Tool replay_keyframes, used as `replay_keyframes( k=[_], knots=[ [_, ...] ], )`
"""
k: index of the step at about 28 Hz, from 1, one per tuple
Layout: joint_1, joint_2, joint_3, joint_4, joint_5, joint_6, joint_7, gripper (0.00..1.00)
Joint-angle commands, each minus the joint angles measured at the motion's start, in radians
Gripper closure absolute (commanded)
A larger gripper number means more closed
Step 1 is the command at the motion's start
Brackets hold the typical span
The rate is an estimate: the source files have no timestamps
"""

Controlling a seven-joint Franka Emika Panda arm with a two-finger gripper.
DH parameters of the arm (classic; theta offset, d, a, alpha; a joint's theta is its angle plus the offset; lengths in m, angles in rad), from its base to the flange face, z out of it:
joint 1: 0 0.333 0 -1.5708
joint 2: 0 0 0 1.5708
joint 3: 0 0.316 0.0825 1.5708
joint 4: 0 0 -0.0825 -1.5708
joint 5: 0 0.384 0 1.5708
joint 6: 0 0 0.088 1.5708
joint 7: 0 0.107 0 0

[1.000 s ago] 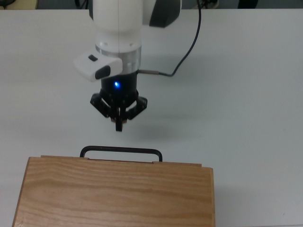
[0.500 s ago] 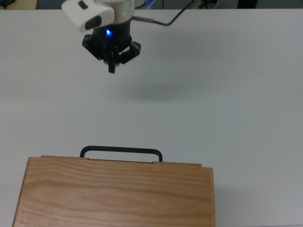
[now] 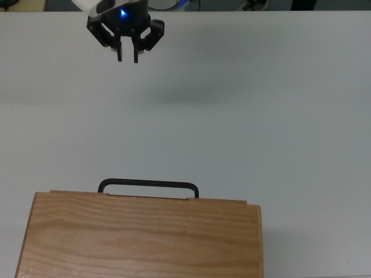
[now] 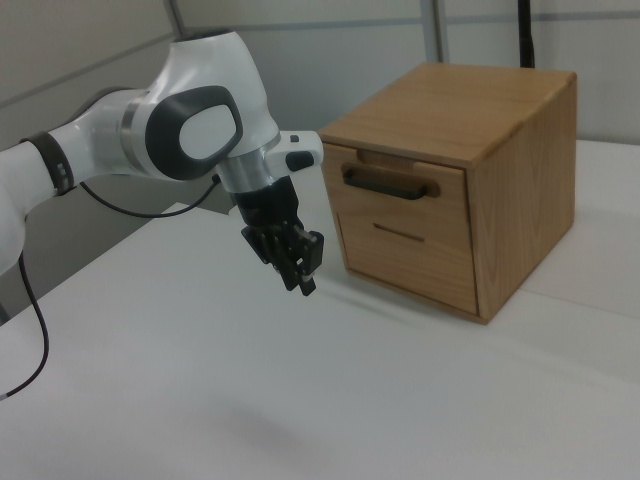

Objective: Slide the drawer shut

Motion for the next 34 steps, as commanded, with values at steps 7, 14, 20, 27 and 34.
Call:
replay_keyframes(
  k=[7,14,20,27,34],
  knots=[
    [-0.006,-0.105,-0.002,-0.088,0.019,-0.025,-0.031,0.00],
    [-0.006,-0.135,-0.002,-0.120,0.022,-0.025,-0.030,0.00],
    [-0.004,-0.138,-0.009,-0.116,0.032,-0.028,-0.028,0.00],
    [-0.001,-0.138,-0.036,-0.119,0.096,-0.034,-0.031,0.00],
    [-0.001,-0.138,-0.038,-0.120,0.110,-0.040,-0.041,0.00]
  ],
)
